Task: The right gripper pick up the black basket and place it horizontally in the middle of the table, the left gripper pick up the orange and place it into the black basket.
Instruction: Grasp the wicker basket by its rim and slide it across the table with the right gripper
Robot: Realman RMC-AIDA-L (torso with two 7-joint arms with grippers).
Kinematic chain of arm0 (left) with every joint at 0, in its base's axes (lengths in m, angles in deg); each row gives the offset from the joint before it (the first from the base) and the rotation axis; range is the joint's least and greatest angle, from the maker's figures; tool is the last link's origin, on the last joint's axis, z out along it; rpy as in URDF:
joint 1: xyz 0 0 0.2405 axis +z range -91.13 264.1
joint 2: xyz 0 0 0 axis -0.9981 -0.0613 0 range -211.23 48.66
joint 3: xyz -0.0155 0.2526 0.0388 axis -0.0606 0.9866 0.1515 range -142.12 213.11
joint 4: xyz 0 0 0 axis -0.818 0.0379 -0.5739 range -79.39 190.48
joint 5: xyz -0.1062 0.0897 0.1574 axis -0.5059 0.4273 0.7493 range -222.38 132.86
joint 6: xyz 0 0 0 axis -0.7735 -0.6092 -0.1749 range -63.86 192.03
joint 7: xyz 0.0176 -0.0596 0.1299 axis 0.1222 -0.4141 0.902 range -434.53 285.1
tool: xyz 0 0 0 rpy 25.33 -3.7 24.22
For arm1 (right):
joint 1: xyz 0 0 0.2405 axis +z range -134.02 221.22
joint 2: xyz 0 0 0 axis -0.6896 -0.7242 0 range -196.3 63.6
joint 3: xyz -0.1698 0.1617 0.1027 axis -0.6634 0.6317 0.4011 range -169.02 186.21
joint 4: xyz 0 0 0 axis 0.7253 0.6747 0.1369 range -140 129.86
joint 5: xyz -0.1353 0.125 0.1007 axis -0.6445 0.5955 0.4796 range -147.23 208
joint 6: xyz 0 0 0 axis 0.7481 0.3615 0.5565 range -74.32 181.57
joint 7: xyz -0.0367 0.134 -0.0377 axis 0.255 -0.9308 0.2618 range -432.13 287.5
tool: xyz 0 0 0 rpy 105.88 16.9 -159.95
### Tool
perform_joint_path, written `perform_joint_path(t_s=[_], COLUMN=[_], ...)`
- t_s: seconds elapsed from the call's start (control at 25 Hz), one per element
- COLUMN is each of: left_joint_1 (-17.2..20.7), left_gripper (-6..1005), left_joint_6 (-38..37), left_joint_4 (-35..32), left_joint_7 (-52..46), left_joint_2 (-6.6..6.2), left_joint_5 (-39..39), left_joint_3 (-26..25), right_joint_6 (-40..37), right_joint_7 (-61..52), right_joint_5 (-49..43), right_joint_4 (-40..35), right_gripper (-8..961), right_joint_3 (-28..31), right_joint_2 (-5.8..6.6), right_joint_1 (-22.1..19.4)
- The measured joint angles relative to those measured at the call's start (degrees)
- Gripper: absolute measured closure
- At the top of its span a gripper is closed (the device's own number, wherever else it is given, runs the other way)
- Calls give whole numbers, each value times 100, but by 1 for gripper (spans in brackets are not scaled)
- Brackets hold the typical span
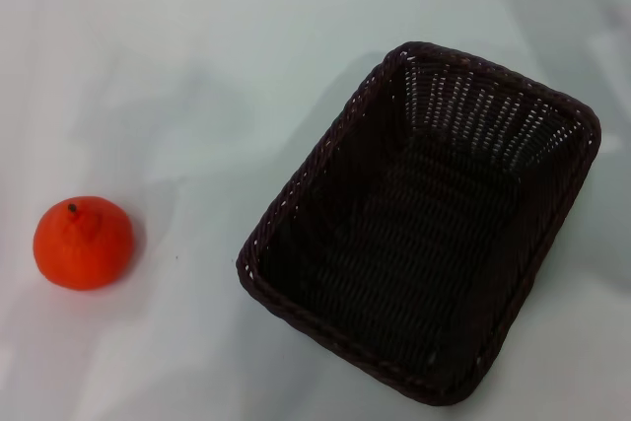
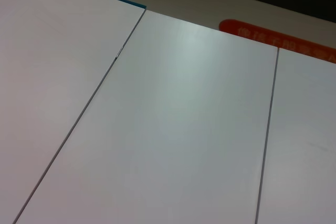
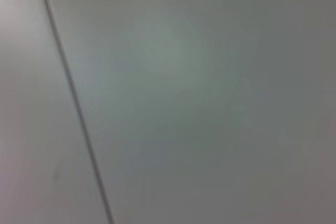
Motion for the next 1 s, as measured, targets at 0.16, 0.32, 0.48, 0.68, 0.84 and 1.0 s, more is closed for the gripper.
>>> perform_joint_path(t_s=[0.16,0.32,0.48,0.68,0.84,1.0], left_joint_1=[-2,-19,-43,-48,-88,-142], left_gripper=[215,218,220,220,220,219], left_joint_6=[-6,-6,-3,-7,-14,-16], left_joint_4=[8,23,27,22,2,-14], left_joint_7=[0,0,0,0,0,0], left_joint_2=[-6,-16,-17,-11,-8,-8], left_joint_5=[-3,-3,-2,1,0,1], left_joint_3=[0,0,0,0,0,6], right_joint_6=[-681,-1065,-270,1296,2193,2403], right_joint_7=[-1508,-4011,-6266,-7680,-8047,-8084], right_joint_5=[-1025,-3108,-5482,-7569,-8682,-9291], right_joint_4=[-1032,-2489,-3935,-5545,-5960,-5849], right_gripper=[26,28,30,31,32,34], right_joint_3=[-926,-1931,-2333,-2253,-2254,-2460], right_joint_2=[178,562,897,956,937,865], right_joint_1=[-25,-22,126,435,779,934])
